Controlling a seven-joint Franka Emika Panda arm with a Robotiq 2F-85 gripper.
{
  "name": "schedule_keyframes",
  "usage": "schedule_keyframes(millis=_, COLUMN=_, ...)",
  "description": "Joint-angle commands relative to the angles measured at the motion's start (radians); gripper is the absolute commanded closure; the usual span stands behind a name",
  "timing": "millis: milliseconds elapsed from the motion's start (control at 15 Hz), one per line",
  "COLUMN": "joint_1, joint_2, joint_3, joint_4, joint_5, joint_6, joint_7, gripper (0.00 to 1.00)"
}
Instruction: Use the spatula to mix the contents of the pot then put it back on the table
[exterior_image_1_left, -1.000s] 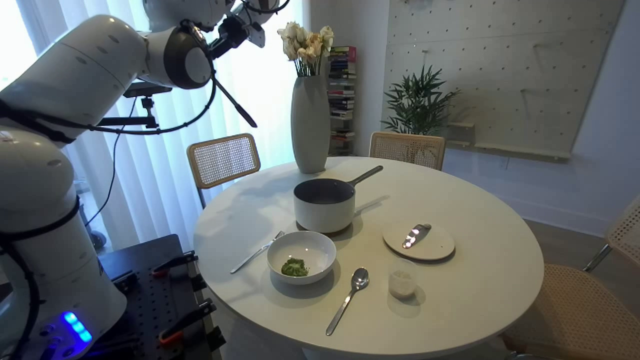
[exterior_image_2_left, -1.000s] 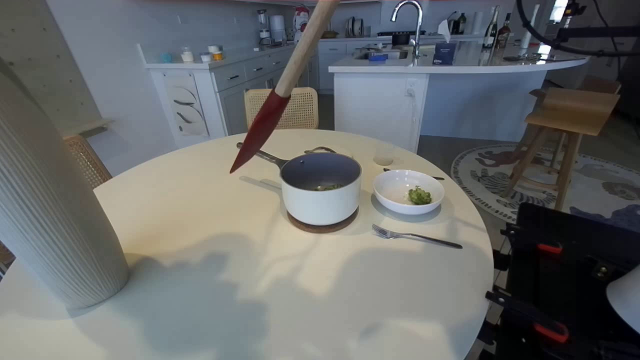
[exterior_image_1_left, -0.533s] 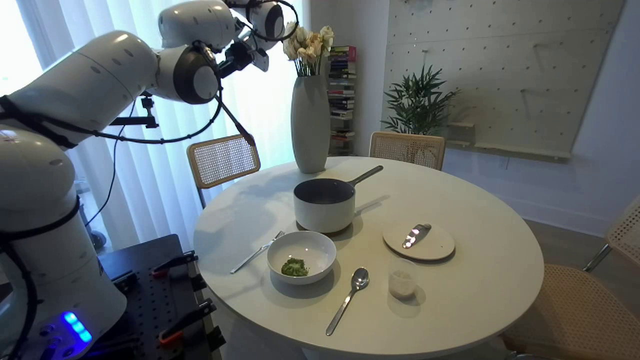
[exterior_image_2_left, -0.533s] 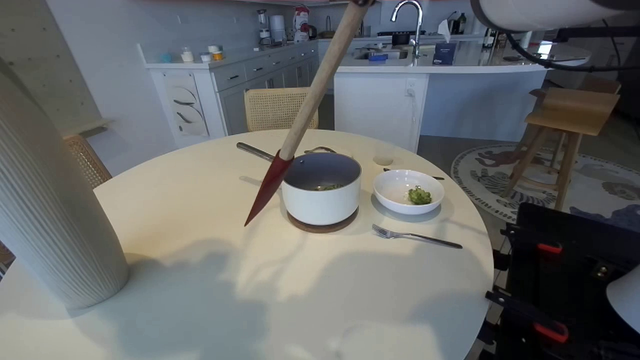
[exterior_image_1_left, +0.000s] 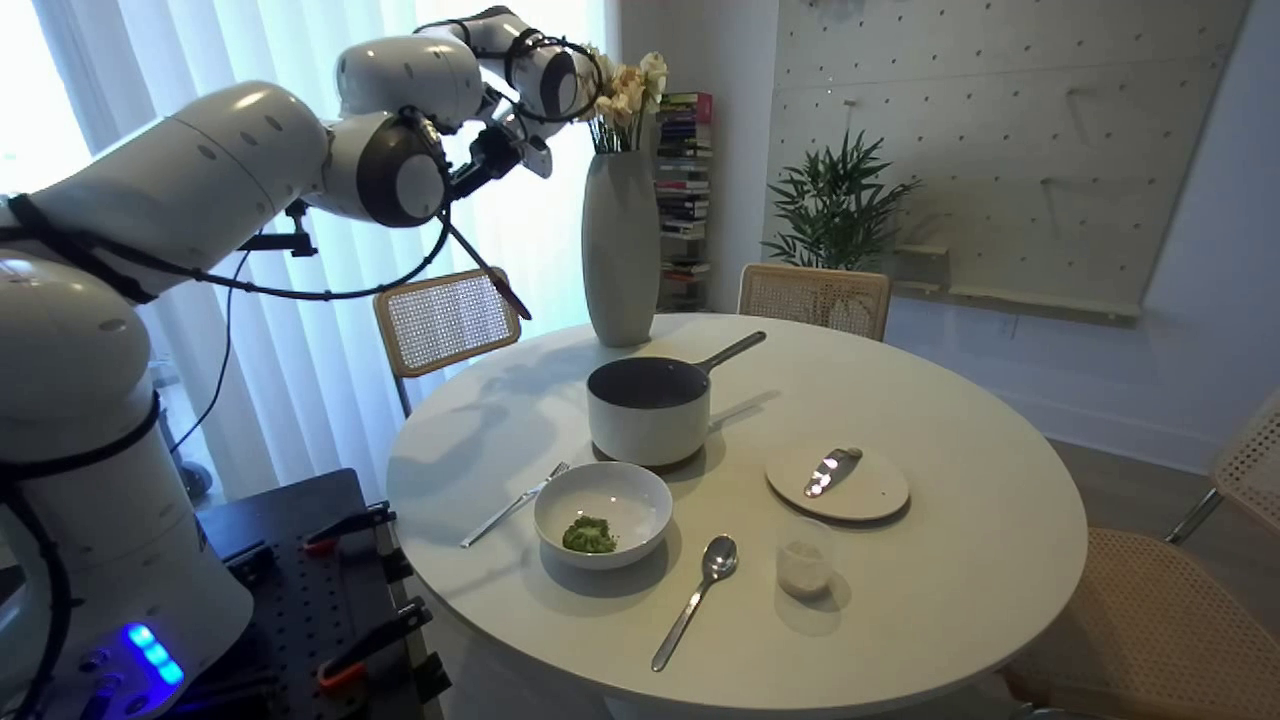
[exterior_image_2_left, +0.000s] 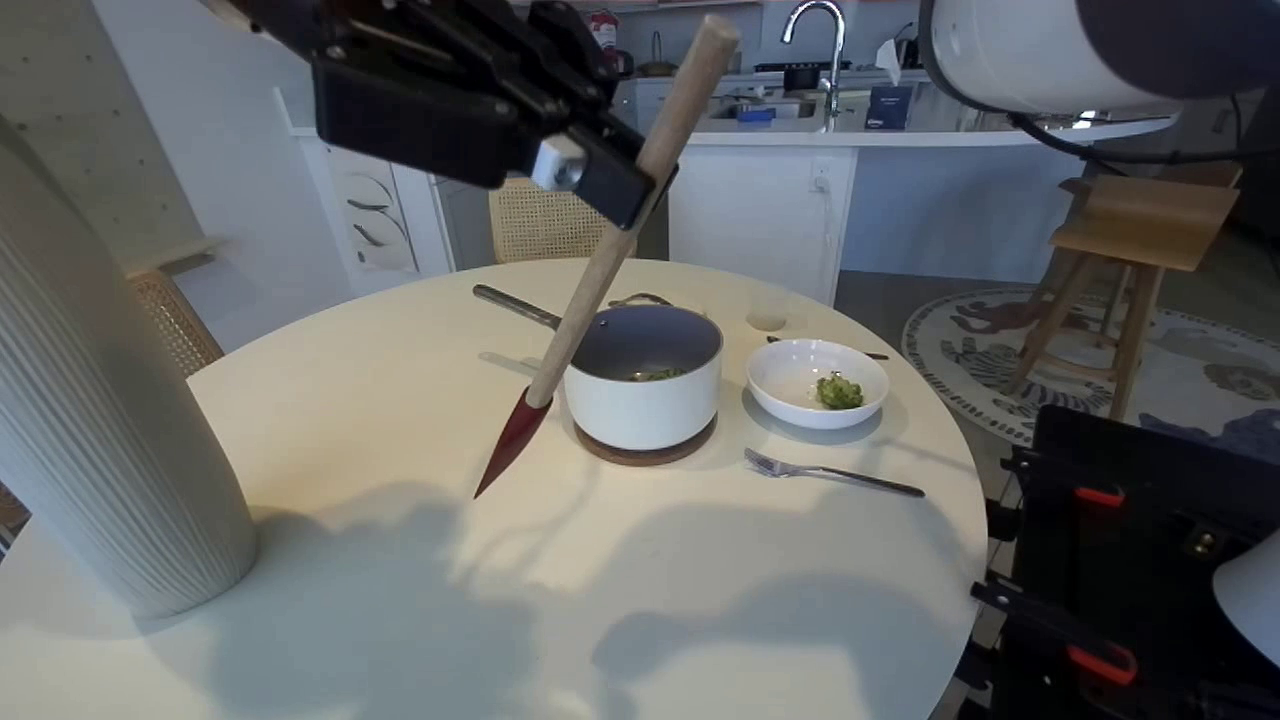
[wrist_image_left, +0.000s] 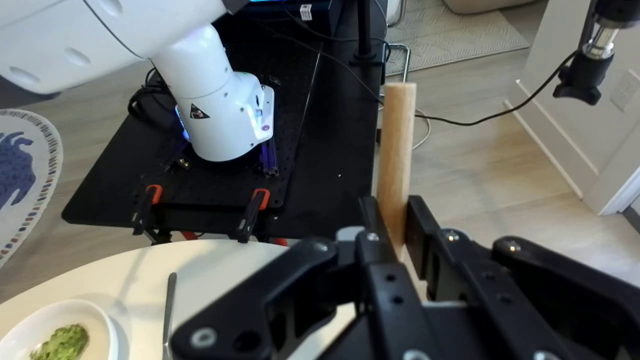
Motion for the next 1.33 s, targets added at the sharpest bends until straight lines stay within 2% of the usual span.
schedule_keyframes(millis=0, joint_1=0.009, joint_2=0.024, joint_3=0.0, joint_4=0.025, joint_5=-0.048, joint_6=0.039, joint_7=0.003, gripper=0.96)
schedule_keyframes(millis=333, joint_1=0.008, joint_2=0.067, joint_3=-0.002, joint_4=0.04, joint_5=-0.084, joint_6=0.069, joint_7=-0.003, gripper=0.96)
schedule_keyframes(millis=867, joint_1=0.033, joint_2=0.108, joint_3=-0.044, joint_4=0.047, joint_5=-0.242, joint_6=0.185, joint_7=-0.042, gripper=0.96)
schedule_keyframes(millis=1267, joint_1=0.026, joint_2=0.147, joint_3=-0.039, joint_4=0.048, joint_5=-0.246, joint_6=0.261, joint_7=-0.006, gripper=0.96)
